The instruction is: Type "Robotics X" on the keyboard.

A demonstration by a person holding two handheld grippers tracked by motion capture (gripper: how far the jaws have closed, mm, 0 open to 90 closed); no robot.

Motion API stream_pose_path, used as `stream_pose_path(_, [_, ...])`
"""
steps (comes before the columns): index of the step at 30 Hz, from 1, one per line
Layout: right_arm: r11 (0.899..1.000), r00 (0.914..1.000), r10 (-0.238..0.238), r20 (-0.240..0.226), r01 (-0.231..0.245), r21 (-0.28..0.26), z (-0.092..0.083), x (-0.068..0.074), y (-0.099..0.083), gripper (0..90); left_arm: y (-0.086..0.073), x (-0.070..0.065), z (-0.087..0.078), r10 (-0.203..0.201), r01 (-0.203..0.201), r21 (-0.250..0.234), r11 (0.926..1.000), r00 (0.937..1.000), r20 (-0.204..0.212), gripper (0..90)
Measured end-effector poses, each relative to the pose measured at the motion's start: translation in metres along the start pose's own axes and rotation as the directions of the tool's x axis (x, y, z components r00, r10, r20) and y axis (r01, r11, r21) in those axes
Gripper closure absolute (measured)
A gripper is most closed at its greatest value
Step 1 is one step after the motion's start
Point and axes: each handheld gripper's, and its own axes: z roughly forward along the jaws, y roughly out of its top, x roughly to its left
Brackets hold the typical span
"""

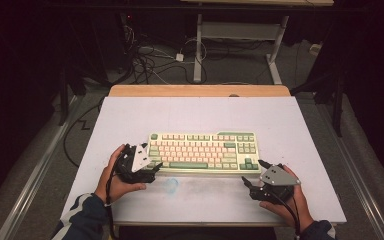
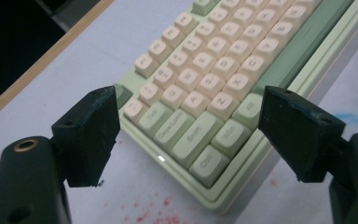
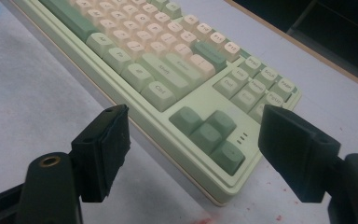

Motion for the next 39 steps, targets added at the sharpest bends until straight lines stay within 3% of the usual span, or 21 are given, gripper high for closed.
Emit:
stream_pose_path(11, [1.000,1.0000,-0.007,-0.002,0.007,0.003,0.001,0.000,0.000,26.2,-0.018,0.009,-0.015,-0.019,0.020,0.039,0.9990,0.9992,-0.035,21.5])
stream_pose_path(16, [1.000,1.0000,-0.002,0.000,0.002,0.009,0.002,-0.001,-0.001,26.2,-0.025,0.012,-0.022,-0.029,0.032,0.067,0.9973,0.9984,-0.048,26.9])
stream_pose_path(18, [1.000,1.0000,-0.001,-0.002,0.001,0.010,0.002,-0.001,-0.001,26.2,-0.026,0.014,-0.026,-0.033,0.037,0.085,0.9957,0.9984,-0.046,33.4])
stream_pose_path(20, [1.000,1.0000,-0.005,-0.002,0.005,0.011,0.002,0.000,-0.001,26.2,-0.026,0.015,-0.028,-0.066,0.069,0.093,0.9933,0.9972,-0.035,40.7])
stream_pose_path(23, [1.000,1.0000,-0.007,-0.002,0.007,0.013,0.002,0.000,-0.001,26.2,-0.025,0.015,-0.031,-0.097,0.098,0.104,0.9898,0.9952,-0.007,60.4])
stream_pose_path(28, [1.000,0.9999,-0.011,-0.003,0.011,0.013,0.003,0.000,0.000,26.2,-0.018,0.015,-0.030,-0.100,0.099,0.116,0.9883,0.9950,-0.004,85.0])
stream_pose_path(39, [1.000,0.9999,-0.012,-0.003,0.012,0.016,0.003,0.001,0.000,26.2,-0.005,0.014,-0.018,-0.138,0.133,0.120,0.9839,0.9898,0.034,87.6])
